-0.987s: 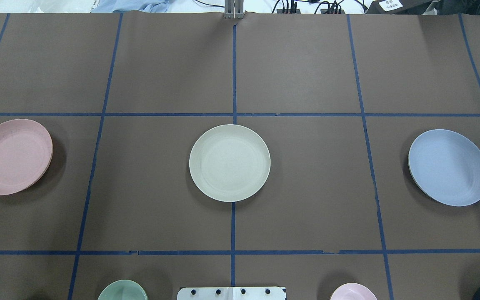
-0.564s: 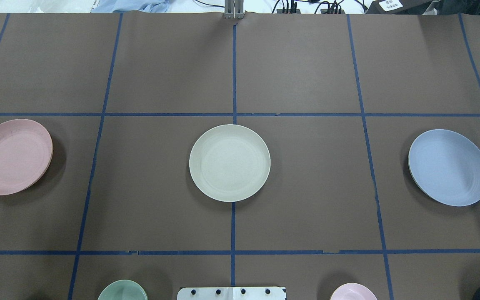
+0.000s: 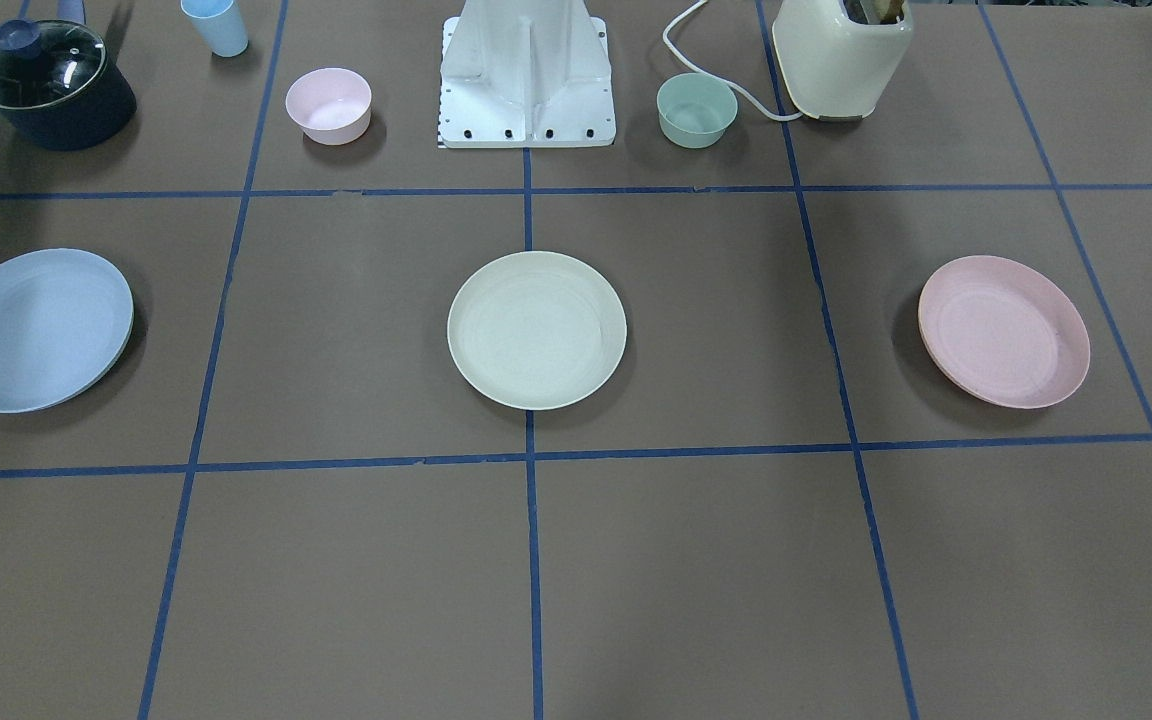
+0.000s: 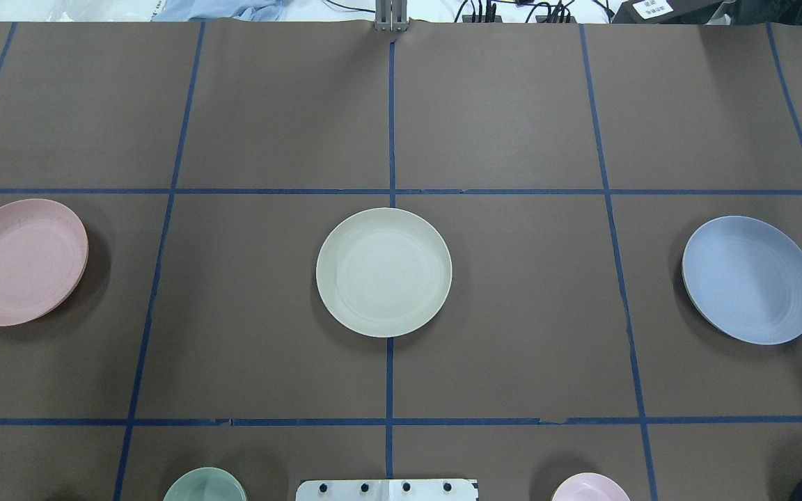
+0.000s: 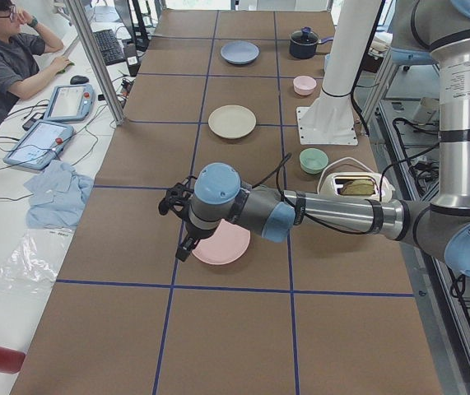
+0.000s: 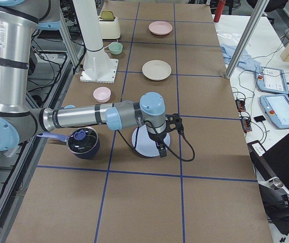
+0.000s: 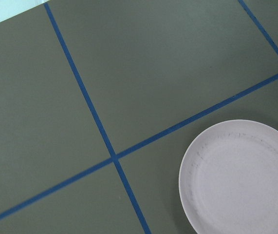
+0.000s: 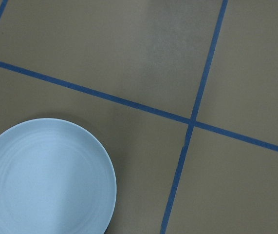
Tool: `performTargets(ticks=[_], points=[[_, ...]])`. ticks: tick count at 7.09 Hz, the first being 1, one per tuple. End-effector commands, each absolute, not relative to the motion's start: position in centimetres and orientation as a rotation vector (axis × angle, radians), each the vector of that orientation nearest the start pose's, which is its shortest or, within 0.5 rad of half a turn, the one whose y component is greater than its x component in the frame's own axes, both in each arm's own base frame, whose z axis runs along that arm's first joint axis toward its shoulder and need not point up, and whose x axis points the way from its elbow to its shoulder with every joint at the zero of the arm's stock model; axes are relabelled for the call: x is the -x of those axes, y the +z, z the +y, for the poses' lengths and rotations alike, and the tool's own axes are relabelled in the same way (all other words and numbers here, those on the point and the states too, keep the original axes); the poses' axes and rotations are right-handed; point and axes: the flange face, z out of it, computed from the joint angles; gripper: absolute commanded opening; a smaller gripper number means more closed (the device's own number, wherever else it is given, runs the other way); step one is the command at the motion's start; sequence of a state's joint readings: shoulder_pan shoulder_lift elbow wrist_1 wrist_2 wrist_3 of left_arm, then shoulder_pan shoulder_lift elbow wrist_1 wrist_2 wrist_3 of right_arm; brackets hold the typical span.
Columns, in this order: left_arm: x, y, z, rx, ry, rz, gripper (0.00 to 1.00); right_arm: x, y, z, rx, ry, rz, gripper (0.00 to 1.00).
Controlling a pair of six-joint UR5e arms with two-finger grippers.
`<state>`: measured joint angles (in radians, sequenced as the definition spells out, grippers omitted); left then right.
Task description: Stack three plates with pink and blue
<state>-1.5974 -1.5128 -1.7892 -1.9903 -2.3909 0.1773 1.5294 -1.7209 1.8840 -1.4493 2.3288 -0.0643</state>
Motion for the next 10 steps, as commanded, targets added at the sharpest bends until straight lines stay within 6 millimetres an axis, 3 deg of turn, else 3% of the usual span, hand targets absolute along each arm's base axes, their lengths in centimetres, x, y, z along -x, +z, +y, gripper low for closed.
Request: performTargets(ticks=[1,3,4,6,8,10], points=[[7.3,50.2,-51.6,-0.758,0.419,0.717,1.0,-4.6,54.7,-45.2,-0.316,-0.22,-0.751,1.0],[7.3,51.8,-50.8,-0.816,0.432,0.71,1.0,-4.5,53.9,-45.4,-0.397,-0.255,-0.747,1.0],[6.4,54.6,-48.4,-0.801,0.403,0.737,1.0,-4.1,54.2,-45.1,-0.401,-0.243,-0.759,1.0],[2.6,59.9,-46.1,-0.677,0.263,0.842,1.0,-2.5,54.1,-45.3,-0.366,-0.196,-0.779,1.0],[-1.7,65.4,-44.5,-0.65,0.166,0.891,1.0,-2.4,54.2,-45.2,-0.363,-0.199,-0.779,1.0],[-4.6,68.2,-43.3,-0.61,0.122,0.905,0.94,-2.4,54.5,-45.2,-0.358,-0.196,-0.776,1.0]])
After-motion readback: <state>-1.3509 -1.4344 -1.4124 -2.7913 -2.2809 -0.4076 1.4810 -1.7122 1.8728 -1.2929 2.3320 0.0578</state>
